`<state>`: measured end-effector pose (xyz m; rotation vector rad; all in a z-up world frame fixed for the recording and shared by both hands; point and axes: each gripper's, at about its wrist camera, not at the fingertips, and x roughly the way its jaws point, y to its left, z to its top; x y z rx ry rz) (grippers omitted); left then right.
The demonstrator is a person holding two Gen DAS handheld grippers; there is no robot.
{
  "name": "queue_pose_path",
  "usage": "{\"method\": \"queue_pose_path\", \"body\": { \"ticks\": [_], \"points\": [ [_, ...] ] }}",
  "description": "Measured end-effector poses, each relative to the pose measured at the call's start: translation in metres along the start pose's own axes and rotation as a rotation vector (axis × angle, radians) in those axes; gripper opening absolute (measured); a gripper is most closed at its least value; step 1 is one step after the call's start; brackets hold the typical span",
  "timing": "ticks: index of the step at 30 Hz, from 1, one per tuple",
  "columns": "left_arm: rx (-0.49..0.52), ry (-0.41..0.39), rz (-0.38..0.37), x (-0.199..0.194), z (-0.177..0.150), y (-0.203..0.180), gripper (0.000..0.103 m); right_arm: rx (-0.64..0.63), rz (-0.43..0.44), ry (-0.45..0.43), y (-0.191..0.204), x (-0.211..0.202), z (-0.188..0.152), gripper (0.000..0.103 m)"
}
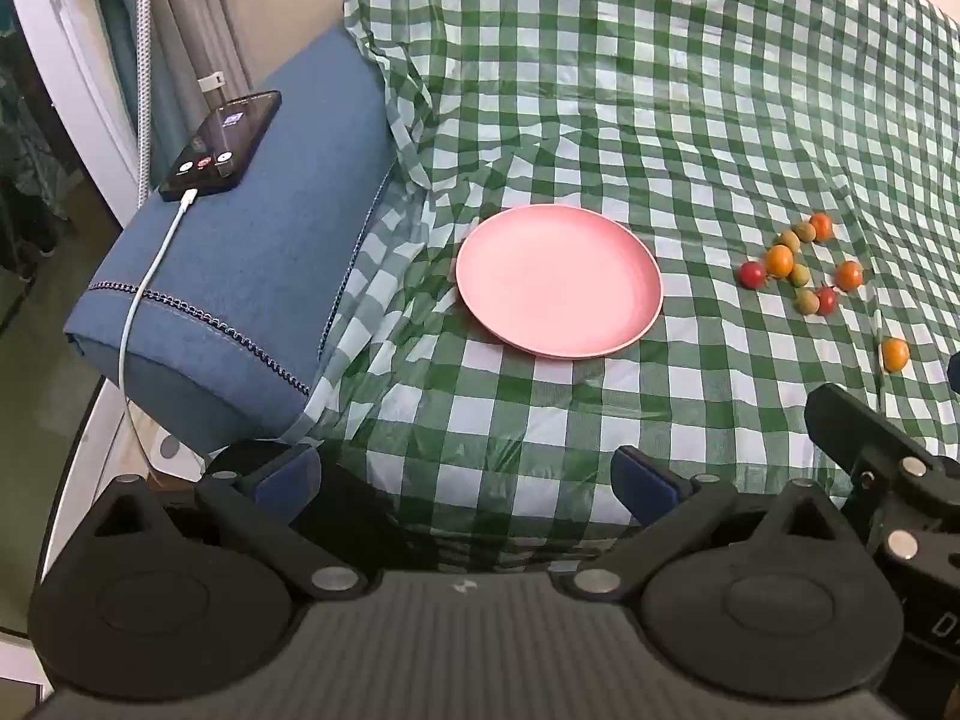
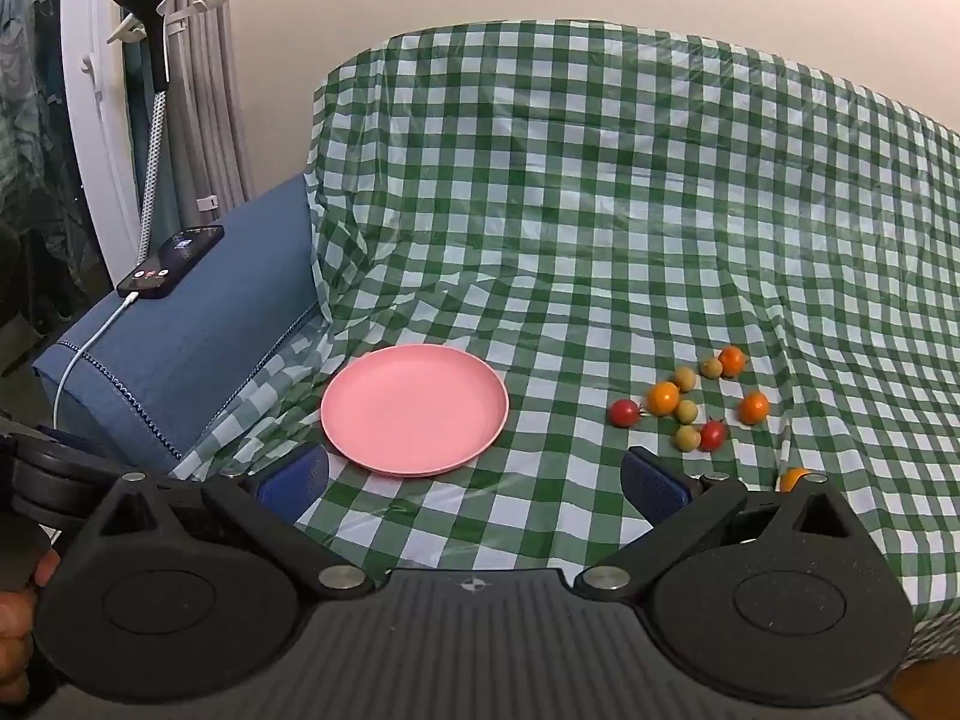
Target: Organize fruits
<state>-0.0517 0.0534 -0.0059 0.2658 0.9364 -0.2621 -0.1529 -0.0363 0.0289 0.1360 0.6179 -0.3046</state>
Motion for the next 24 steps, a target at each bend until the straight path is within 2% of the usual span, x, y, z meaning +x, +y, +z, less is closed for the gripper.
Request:
{"method": "queue_pose_path", "body": {
  "ticks": [7, 13, 16, 19, 21, 24],
  "points": [
    [-0.007, 0.008, 0.006, 0.001, 0.0, 0.002, 0.103, -0.002, 0.013, 0.005, -0.006, 0.001, -0.007, 0.103],
    [0.002, -0.002, 0.013, -0.001, 0.0, 0.002, 0.103, -0.002, -0.003, 0.022, 0.003, 0.009, 0.003, 0.103],
    [-0.002, -0.022, 0.02, -0.006, -0.001, 0.004, 0.103, -0.013, -0.009, 0.006, 0.005, 0.002, 0.003, 0.103],
    [0.0, -0.02, 0.017, -0.007, -0.003, 0.004, 0.103, 0.024, 0.02, -0.051, -0.002, -0.003, -0.001, 0.103],
    [0.0, -0.02, 0.016, -0.007, -0.003, 0.005, 0.103, 0.012, 0.009, -0.023, -0.001, -0.004, -0.001, 0.103],
    [0.0, -0.028, 0.017, -0.009, -0.004, 0.006, 0.103, 0.01, 0.01, -0.045, -0.002, -0.005, -0.003, 0.103]
  ]
}}
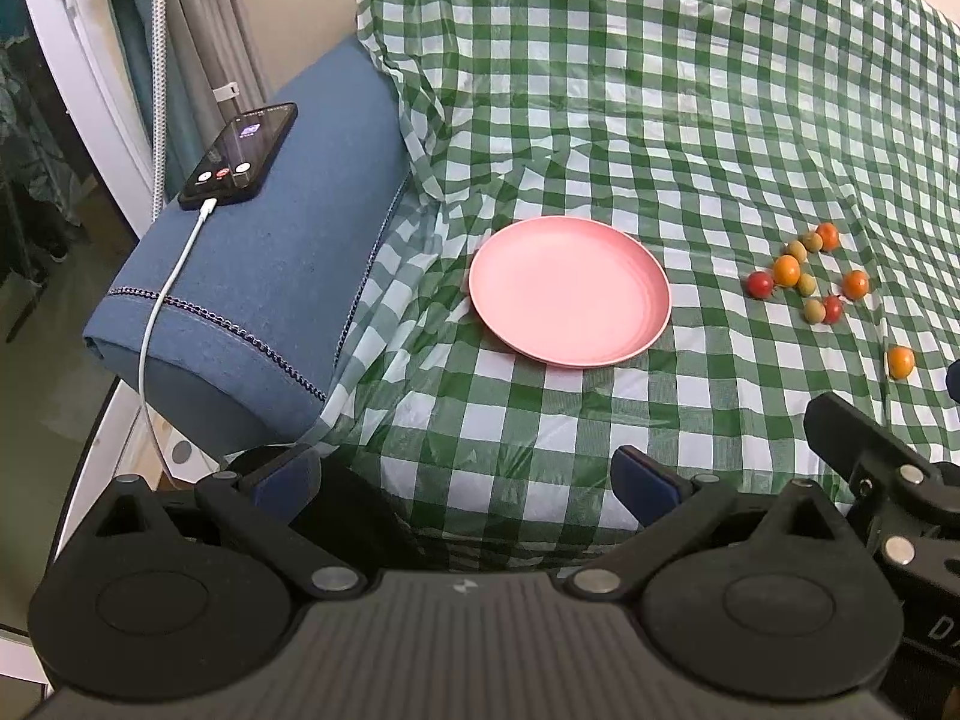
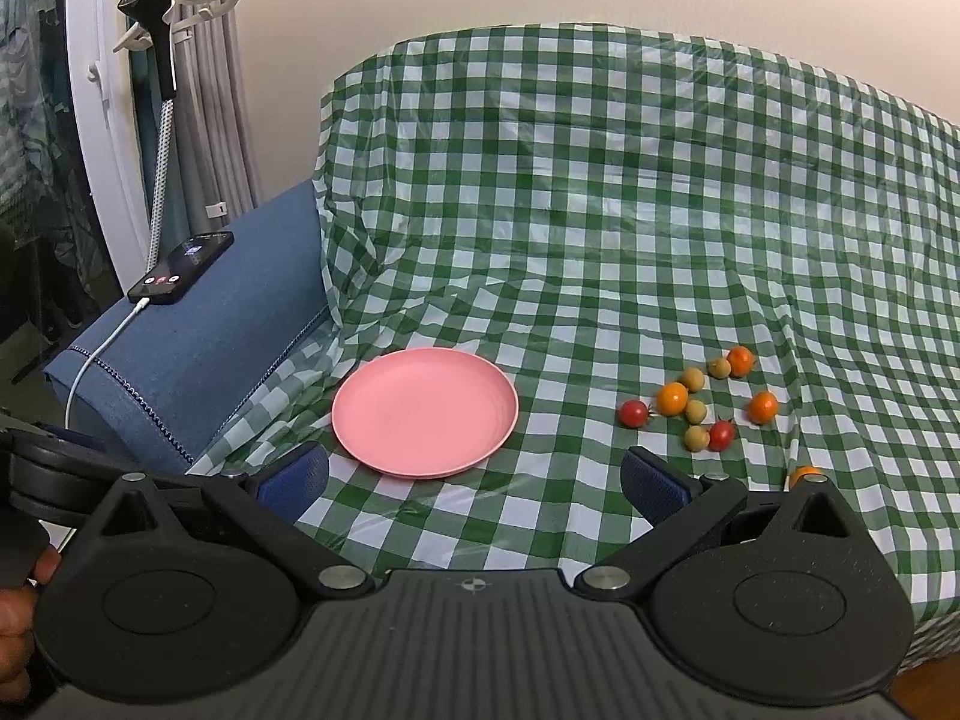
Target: Organize fruits
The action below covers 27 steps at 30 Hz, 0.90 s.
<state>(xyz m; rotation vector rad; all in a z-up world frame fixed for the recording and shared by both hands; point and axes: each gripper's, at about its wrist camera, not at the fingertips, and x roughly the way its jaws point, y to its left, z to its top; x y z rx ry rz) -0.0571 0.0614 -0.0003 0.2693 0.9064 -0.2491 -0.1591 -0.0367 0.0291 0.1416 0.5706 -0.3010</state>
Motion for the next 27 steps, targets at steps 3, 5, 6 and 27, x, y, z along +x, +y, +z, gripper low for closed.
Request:
{"method": "queue_pose_path", "body": {
  "ticks": [3, 5, 6, 27],
  "points": [
    [0.0, 0.001, 0.0, 0.0, 0.0, 0.001, 0.103, 0.009, 0.008, -0.015, -0.001, 0.0, -0.001, 0.103],
    [-0.002, 0.002, 0.0, 0.0, 0.0, 0.001, 0.103, 0.01, 0.008, -0.006, -0.001, 0.0, 0.001, 0.103],
    [-0.004, -0.001, -0.001, -0.001, 0.0, 0.001, 0.103, 0.006, 0.007, -0.007, -0.002, 0.0, 0.0, 0.103],
    [0.017, 0.029, 0.015, 0.012, 0.002, -0.004, 0.103, 0.025, 0.022, 0.078, -0.001, 0.017, -0.003, 0.103]
  ]
}}
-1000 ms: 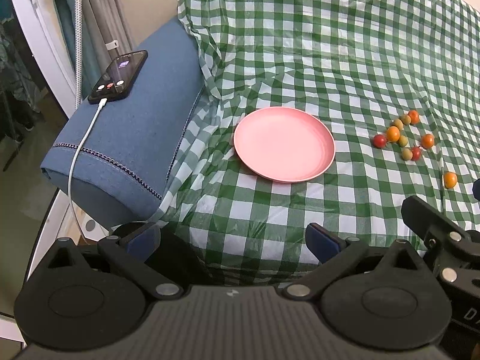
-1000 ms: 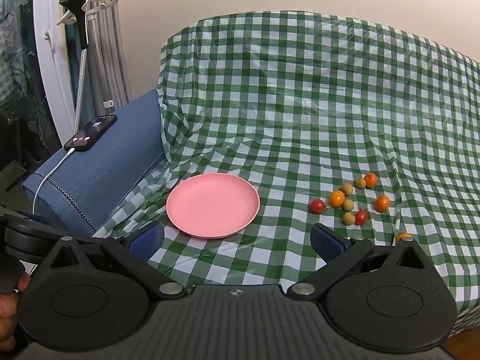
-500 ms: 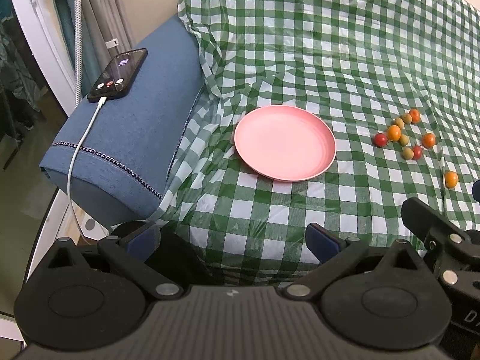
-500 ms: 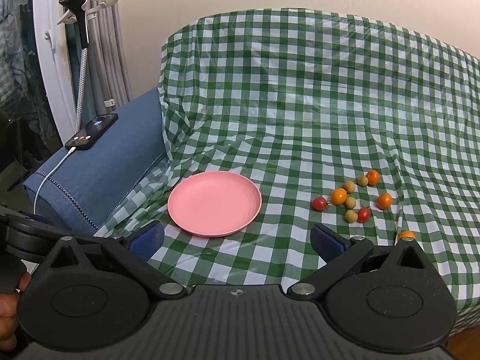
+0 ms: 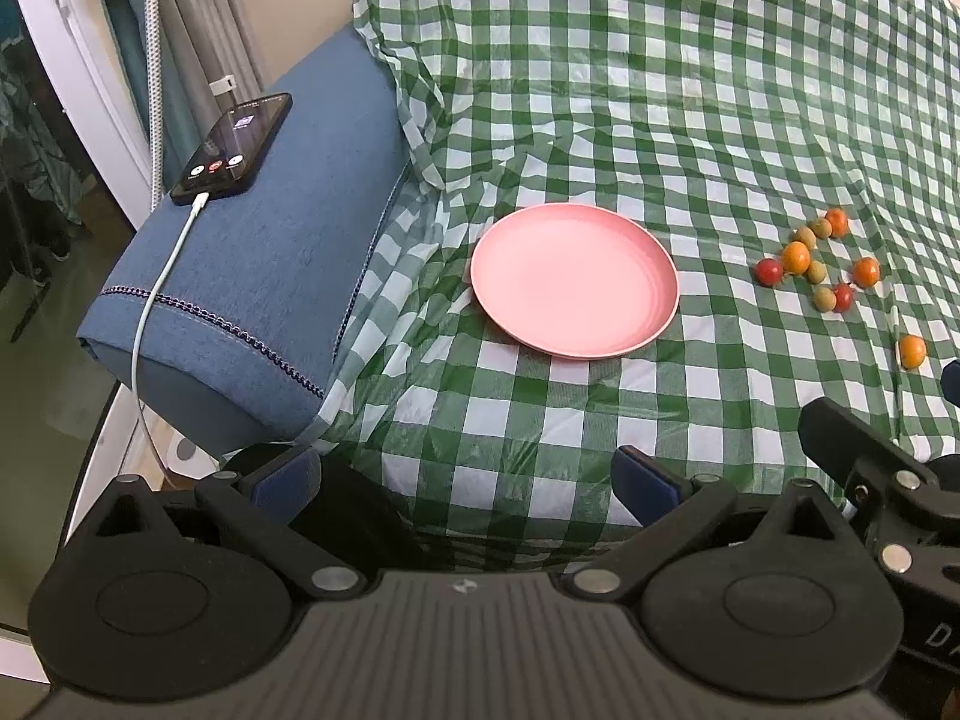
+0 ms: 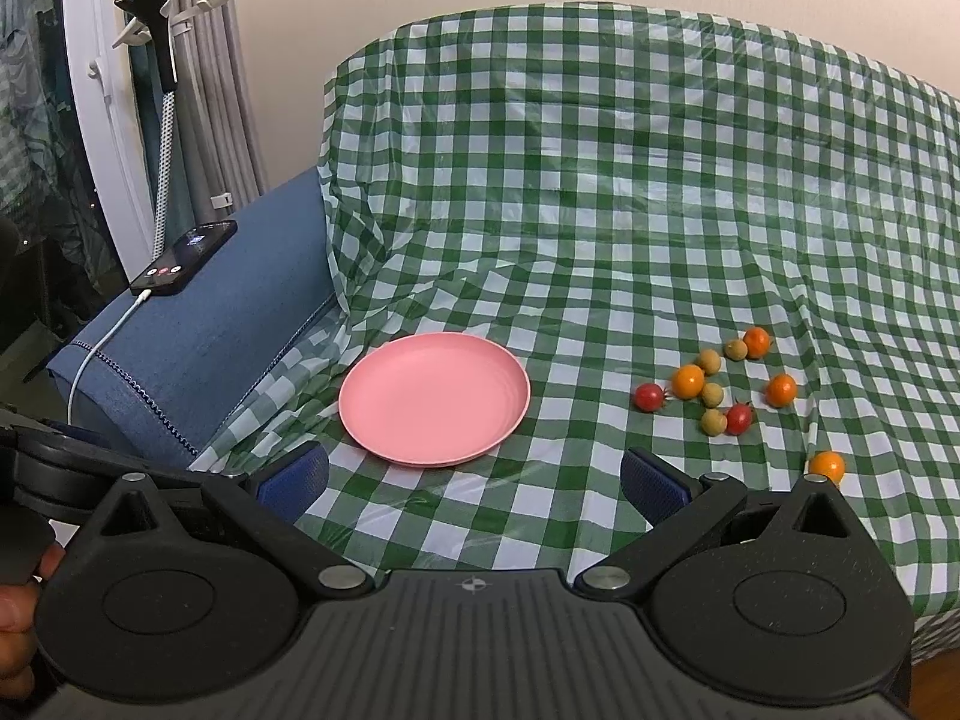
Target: Organize fruits
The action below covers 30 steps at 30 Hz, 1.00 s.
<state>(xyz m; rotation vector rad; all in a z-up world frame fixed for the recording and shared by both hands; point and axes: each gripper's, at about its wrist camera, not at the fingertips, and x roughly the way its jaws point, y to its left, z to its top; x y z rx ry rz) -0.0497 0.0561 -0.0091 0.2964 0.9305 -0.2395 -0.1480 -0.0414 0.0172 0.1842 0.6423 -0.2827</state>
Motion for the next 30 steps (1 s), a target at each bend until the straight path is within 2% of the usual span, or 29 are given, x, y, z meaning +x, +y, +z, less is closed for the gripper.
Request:
{"method": "queue_pose_path", "body": {
  "ticks": [5, 11, 13, 16, 20, 24, 30],
  "points": [
    [0.008, 0.012, 0.011, 0.005, 0.002, -0.003, 0.103, -0.041, -0.024, 0.006, 0.002, 0.009, -0.003, 0.103],
    [0.039, 0.015, 0.021, 0.009, 0.005, -0.01, 0.103, 0.047, -0.003, 0.072, -0.014, 0.015, -0.001, 0.103],
    [0.054, 0.014, 0.02, 0.011, 0.008, -0.014, 0.103, 0.091, -0.027, 0.08, -0.028, 0.018, -0.001, 0.103],
    [0.092, 0.014, 0.005, 0.014, 0.016, -0.028, 0.103, 0.136, -0.112, 0.048, -0.05, 0.022, -0.005, 0.103],
    [0.126, 0.02, -0.045, 0.023, 0.033, -0.053, 0.103, 0.222, -0.203, 0.013, -0.096, 0.029, -0.014, 0.103],
    [0.145, 0.047, -0.121, 0.041, 0.056, -0.087, 0.103, 0.316, -0.258, 0.028, -0.152, 0.042, -0.023, 0.103],
    [0.193, 0.065, -0.175, 0.095, 0.099, -0.157, 0.103, 0.421, -0.335, 0.07, -0.242, 0.089, -0.034, 0.103]
  ]
}}
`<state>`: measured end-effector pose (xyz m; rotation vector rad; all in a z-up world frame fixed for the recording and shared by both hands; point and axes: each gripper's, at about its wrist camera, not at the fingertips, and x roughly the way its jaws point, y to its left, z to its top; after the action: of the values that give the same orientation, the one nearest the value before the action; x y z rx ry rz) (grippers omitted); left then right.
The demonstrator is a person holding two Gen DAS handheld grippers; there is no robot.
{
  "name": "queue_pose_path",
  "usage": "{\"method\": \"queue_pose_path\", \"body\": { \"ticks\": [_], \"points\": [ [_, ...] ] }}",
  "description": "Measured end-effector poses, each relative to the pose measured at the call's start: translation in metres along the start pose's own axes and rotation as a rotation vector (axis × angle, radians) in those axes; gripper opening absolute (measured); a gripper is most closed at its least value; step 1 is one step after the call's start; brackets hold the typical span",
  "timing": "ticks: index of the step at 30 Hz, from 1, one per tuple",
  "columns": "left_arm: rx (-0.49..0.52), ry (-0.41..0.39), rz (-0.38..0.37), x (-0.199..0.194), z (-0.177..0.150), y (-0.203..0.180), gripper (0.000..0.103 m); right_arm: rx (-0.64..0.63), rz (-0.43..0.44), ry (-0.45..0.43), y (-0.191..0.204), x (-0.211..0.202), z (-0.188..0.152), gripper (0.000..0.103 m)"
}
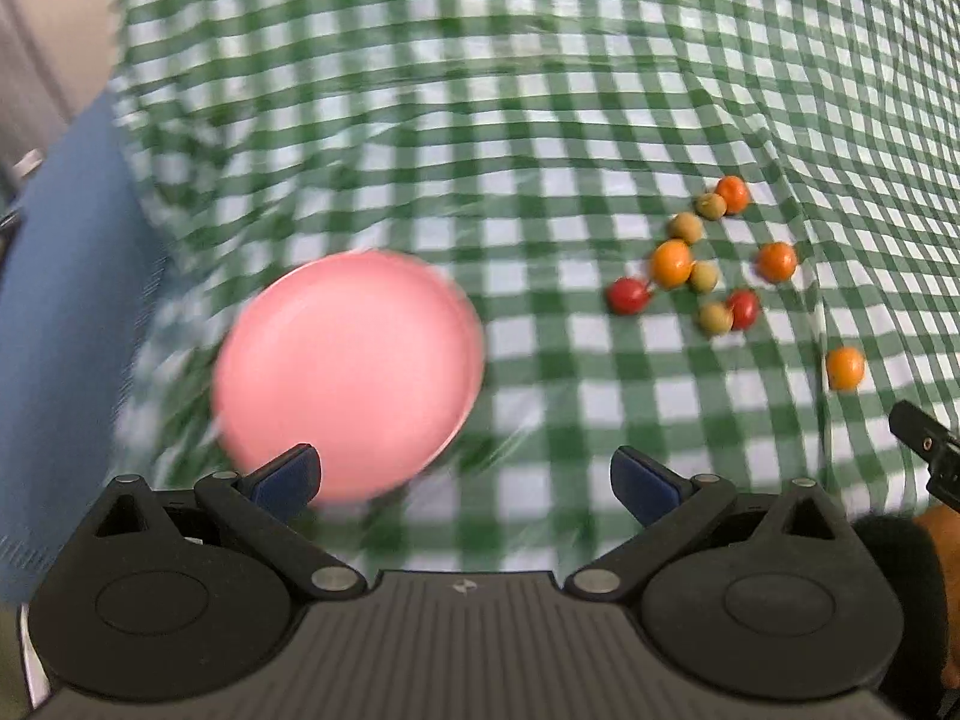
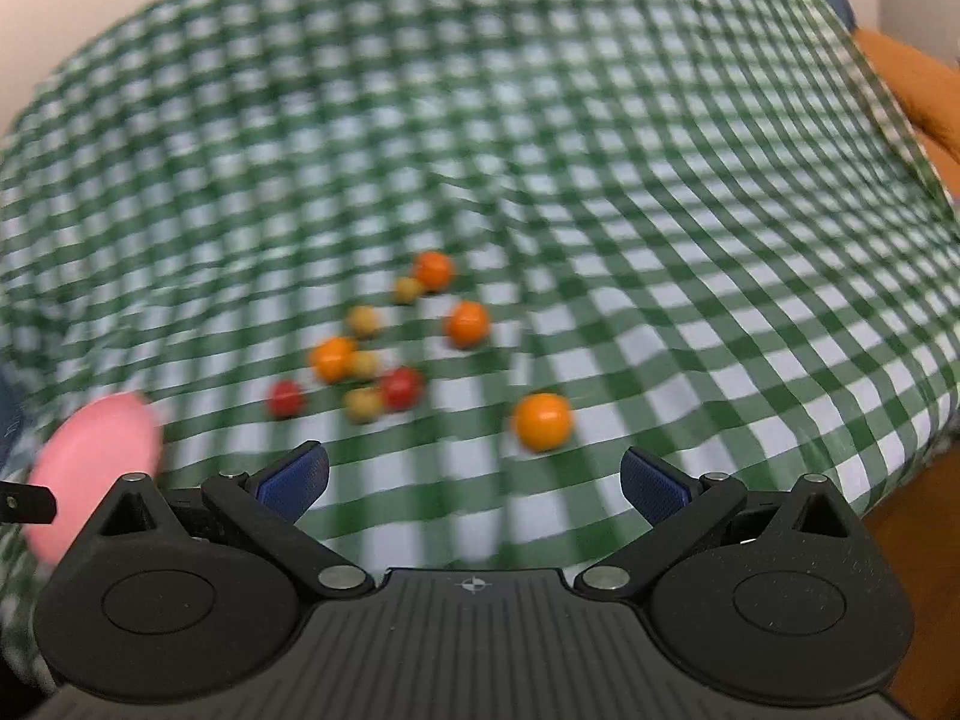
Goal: Organize fruits
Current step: 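Grasp a mandarin with the right tool while the left tool grasps a red cherry tomato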
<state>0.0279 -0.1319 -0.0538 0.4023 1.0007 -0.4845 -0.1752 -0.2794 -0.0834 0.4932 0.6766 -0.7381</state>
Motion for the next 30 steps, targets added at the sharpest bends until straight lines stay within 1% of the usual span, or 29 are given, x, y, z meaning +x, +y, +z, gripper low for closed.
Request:
{"method": "queue_pose_path", "body": {
  "ticks": [3, 4, 6, 7, 9, 11, 13, 15, 16, 18, 20, 21, 22, 23, 24, 25, 26, 29, 30],
  "points": [
    [0.041, 0.025, -0.028, 0.042, 0.031, -0.026, 0.103, 0.071, -0.042, 0.075, -0.025, 0.045, 0.014, 0.102],
    [0.05, 0.043, -0.035, 0.058, 0.041, -0.035, 0.103, 0.096, -0.066, 0.112, -0.032, 0.06, 0.017, 0.102],
    [0.06, 0.076, -0.047, 0.087, 0.058, -0.05, 0.103, 0.169, -0.131, 0.196, -0.043, 0.09, 0.02, 0.101],
    [0.063, 0.089, -0.052, 0.101, 0.066, -0.056, 0.103, 0.191, -0.167, 0.223, -0.046, 0.1, 0.02, 0.099],
    [0.078, 0.101, -0.053, 0.124, 0.078, -0.07, 0.103, 0.216, -0.229, 0.267, -0.049, 0.119, 0.02, 0.098],
    [0.102, 0.109, -0.046, 0.143, 0.086, -0.081, 0.103, 0.227, -0.239, 0.265, -0.046, 0.126, 0.02, 0.098],
    [0.124, 0.134, -0.045, 0.161, 0.093, -0.089, 0.103, 0.22, -0.254, 0.259, -0.041, 0.133, 0.02, 0.098],
    [0.143, 0.155, -0.046, 0.176, 0.1, -0.094, 0.103, 0.227, -0.247, 0.266, -0.038, 0.14, 0.019, 0.098],
    [0.15, 0.165, -0.055, 0.182, 0.103, -0.095, 0.103, 0.223, -0.253, 0.267, -0.038, 0.144, 0.019, 0.1],
    [0.157, 0.201, -0.083, 0.193, 0.106, -0.094, 0.103, 0.2, -0.269, 0.264, -0.032, 0.146, 0.018, 0.101],
    [0.148, 0.226, -0.103, 0.201, 0.108, -0.091, 0.103, 0.205, -0.282, 0.245, -0.03, 0.147, 0.018, 0.101],
    [0.139, 0.234, -0.11, 0.202, 0.107, -0.087, 0.103, 0.211, -0.289, 0.234, -0.03, 0.149, 0.019, 0.1],
    [0.128, 0.235, -0.113, 0.202, 0.107, -0.084, 0.102, 0.21, -0.301, 0.219, -0.029, 0.148, 0.019, 0.092],
    [0.117, 0.23, -0.112, 0.201, 0.107, -0.081, 0.093, 0.2, -0.322, 0.203, -0.026, 0.148, 0.019, 0.084],
    [0.105, 0.221, -0.117, 0.2, 0.107, -0.078, 0.081, 0.188, -0.327, 0.183, -0.024, 0.145, 0.019, 0.067],
    [0.088, 0.218, -0.129, 0.198, 0.107, -0.073, 0.062, 0.177, -0.317, 0.166, -0.022, 0.142, 0.019, 0.048],
    [0.065, 0.211, -0.139, 0.194, 0.107, -0.068, 0.042, 0.172, -0.307, 0.151, -0.021, 0.139, 0.019, 0.04],
    [0.033, 0.193, -0.178, 0.189, 0.109, -0.057, 0.032, 0.198, -0.295, 0.13, -0.026, 0.135, 0.018, 0.041],
    [0.033, 0.184, -0.177, 0.186, 0.11, -0.055, 0.032, 0.217, -0.296, 0.119, -0.029, 0.133, 0.018, 0.04]
  ]
}}
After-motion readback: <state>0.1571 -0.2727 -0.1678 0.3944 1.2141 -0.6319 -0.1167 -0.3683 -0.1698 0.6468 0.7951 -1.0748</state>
